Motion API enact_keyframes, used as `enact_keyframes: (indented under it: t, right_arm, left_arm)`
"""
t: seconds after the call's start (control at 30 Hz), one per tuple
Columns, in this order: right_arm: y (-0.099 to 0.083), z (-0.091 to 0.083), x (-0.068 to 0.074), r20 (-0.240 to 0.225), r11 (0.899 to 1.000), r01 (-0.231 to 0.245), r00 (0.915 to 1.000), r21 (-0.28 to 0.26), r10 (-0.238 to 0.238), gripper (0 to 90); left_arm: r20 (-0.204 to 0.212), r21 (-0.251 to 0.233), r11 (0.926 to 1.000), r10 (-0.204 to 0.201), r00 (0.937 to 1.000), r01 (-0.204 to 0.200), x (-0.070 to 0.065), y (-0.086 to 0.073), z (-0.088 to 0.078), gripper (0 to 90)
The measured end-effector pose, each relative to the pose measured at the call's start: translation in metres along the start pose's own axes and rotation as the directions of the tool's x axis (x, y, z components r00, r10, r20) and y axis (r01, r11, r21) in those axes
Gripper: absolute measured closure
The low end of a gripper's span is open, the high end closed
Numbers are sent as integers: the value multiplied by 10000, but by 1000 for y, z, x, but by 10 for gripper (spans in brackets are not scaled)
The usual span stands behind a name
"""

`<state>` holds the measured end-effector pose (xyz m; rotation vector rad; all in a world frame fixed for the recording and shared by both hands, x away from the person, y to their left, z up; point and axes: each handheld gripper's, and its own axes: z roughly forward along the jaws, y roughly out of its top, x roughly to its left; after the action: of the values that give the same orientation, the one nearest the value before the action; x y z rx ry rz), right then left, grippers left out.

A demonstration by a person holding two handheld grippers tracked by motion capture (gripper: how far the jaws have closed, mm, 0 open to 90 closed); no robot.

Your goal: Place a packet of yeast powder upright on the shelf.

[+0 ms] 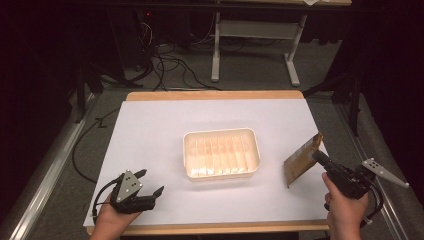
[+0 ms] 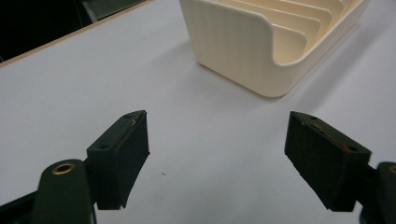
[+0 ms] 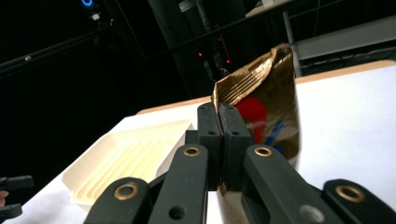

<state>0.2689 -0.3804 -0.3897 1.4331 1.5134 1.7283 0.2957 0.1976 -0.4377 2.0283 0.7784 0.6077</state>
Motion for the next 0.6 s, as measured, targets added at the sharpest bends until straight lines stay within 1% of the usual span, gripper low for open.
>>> enact_keyframes:
  t: [0.1, 0.23, 0.43, 0.5, 0.53, 0.6]
  right_arm:
    - [2, -2, 1, -105, 9999, -68, 9999, -126, 67, 900]
    - [5, -4, 7, -290, 9996, -67, 9996, -278, 59, 900]
    - [10, -4, 20, -455, 9989, 237, 9986, -396, -255, 900]
    - [11, -3, 23, -527, 9986, 337, 9980, -409, -358, 900]
    - [13, 0, 27, -568, 9983, 425, 9974, -392, -447, 900]
    - [15, 2, 29, -583, 9981, 466, 9971, -399, -489, 900]
  left_arm:
    - [-6, -13, 10000, 3, 10000, -3, 0, 0, 0, 222]
    - [-22, -39, 10000, -3, 10000, 3, 0, 0, 0, 222]
    - [-85, -119, 9999, -16, 10000, 15, 0, 0, -2, 223]
    - [-103, -141, 9999, -13, 9999, 11, 0, 0, -3, 223]
    - [-115, -154, 9999, -13, 9999, 11, 0, 0, -3, 223]
    - [-134, -181, 9998, -31, 9999, 28, 1, 0, -4, 223]
